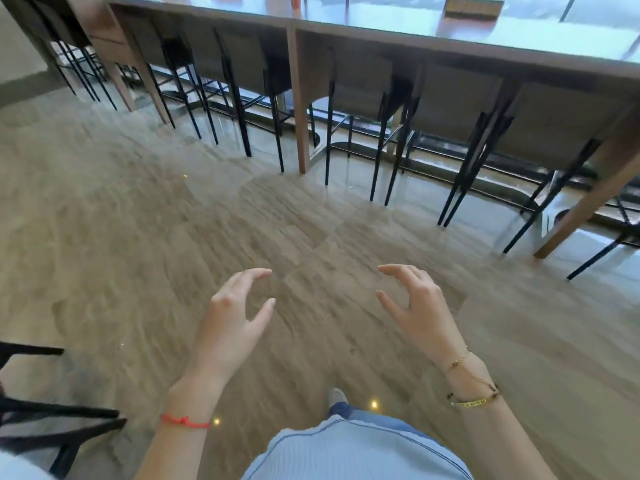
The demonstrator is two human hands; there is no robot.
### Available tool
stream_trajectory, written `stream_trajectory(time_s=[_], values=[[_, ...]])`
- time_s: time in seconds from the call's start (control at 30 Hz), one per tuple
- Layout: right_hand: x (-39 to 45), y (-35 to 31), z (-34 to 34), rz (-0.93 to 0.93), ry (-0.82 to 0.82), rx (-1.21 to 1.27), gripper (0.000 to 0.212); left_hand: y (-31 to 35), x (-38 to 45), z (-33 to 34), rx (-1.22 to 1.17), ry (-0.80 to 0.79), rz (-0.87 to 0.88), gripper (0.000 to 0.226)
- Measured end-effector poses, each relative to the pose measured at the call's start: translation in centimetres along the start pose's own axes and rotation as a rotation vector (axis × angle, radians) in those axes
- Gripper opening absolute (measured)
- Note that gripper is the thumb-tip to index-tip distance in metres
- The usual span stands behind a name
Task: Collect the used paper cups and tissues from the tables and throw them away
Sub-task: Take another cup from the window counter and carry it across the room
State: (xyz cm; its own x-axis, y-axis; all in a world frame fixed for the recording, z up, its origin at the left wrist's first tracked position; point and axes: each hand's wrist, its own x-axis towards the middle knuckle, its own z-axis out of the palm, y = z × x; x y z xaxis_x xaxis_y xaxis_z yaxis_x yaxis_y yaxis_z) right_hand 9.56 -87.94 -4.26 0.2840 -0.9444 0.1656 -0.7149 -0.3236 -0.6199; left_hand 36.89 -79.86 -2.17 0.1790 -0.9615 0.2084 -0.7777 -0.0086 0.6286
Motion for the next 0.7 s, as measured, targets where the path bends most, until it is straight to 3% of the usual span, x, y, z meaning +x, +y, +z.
stream_trajectory(time_s=[0.3,0.7], values=[[21.6,0.5,2.2,-0.108,-0.094,-0.007,0.035,-3.3,17.6,0.8,0.016,0.107,-0.111,0.039],[50.6,-0.2,10.7,-0.149,-0.115,-0.023,0.036,-14.9,44.8,0.8,0.049,0.121,-0.120,0.039]])
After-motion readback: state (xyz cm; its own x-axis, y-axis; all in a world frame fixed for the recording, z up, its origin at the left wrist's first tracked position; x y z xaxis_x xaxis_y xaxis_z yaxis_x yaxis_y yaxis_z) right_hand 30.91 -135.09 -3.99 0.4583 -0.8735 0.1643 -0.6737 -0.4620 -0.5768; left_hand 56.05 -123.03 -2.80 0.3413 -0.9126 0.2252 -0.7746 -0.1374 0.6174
